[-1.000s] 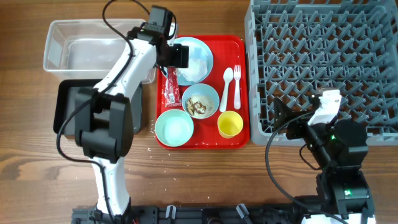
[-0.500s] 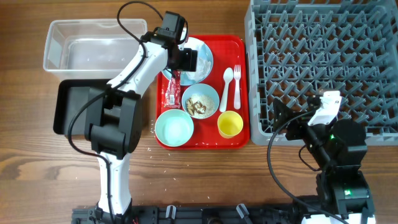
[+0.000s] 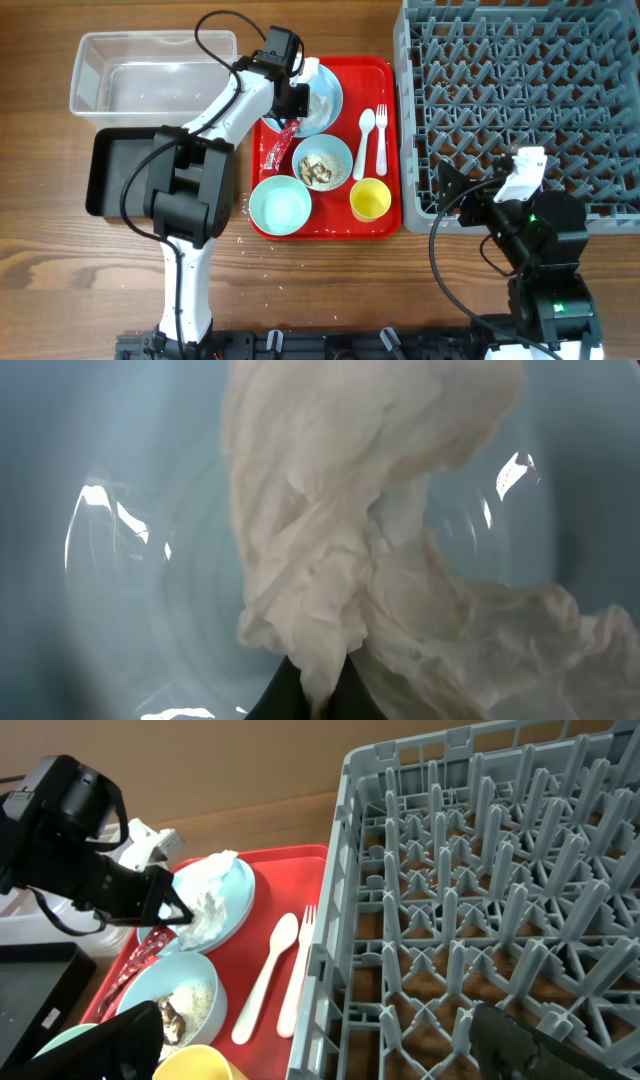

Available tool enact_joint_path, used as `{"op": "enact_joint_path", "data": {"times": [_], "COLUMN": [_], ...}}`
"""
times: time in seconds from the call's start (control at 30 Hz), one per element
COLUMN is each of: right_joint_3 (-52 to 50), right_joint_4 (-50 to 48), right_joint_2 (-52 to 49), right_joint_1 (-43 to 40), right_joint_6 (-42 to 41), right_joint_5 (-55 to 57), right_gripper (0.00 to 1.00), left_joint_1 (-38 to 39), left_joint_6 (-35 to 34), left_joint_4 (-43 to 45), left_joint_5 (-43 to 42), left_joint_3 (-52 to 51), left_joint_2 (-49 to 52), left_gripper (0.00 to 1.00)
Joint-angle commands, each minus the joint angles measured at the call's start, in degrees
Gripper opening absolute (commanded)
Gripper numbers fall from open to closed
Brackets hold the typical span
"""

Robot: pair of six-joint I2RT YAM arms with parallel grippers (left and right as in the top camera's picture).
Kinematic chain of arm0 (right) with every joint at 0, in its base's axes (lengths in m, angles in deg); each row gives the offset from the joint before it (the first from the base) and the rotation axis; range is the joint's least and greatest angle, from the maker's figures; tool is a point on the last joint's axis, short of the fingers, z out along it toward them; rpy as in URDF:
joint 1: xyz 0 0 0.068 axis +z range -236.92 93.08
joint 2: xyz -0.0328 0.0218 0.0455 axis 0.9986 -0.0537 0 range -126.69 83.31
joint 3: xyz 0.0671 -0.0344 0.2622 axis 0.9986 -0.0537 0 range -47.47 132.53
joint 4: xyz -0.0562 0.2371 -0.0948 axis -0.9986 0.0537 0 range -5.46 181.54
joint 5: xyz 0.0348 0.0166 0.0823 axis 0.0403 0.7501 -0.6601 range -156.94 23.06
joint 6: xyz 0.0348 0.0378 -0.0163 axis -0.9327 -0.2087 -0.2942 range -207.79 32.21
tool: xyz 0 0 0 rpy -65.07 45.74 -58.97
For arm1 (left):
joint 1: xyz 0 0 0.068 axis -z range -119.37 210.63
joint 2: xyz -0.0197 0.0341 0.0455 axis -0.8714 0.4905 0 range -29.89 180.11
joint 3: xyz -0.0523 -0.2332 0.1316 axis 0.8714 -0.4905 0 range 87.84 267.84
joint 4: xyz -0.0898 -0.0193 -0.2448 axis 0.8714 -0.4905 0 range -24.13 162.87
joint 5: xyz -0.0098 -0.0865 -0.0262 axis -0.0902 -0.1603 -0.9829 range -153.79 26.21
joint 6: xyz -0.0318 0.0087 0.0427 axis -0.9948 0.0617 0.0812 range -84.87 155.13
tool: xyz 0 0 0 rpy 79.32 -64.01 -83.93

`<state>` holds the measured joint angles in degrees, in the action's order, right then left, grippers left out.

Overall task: Sort waste into correct bins and load items into the dishwasher rack
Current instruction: 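Reach the left gripper to the plate and grasp tissue and red wrapper, then carry the tissue and wrapper left and drop them into the clear bin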

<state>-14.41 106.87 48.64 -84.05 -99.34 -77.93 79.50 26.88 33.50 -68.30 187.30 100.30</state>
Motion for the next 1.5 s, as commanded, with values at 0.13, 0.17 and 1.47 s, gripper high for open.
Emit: {"op": "enact_joint_path", "data": {"times": [0.13,0.17,1.47], "right_joint_3": [1.33,1.33,1.33], "right_joint_4": [0.02,0.04,1.29], "right_joint_2": [-0.15,-0.15,-0.48], "right_joint_1": [0.28,0.28,0.28], "right_joint_6": [-0.46,-0.46,-0.48], "right_joint_5": [-0.72,-0.72,-0.72], "right_gripper": [1.00,1.00,1.00], "left_joint_1": [-0.39,-0.52,-25.05], "left_joint_6": [-1.64,-1.64,-77.46], "left_joint_4": [-5.62,-5.81,-11.32], "left_joint_5": [0.11,0.11,19.34], "left_joint_3": [8.79,10.01,11.89], "left_joint_2": [-7.34,-9.03,-4.90], "left_gripper": [0.04,0.04,0.91]}}
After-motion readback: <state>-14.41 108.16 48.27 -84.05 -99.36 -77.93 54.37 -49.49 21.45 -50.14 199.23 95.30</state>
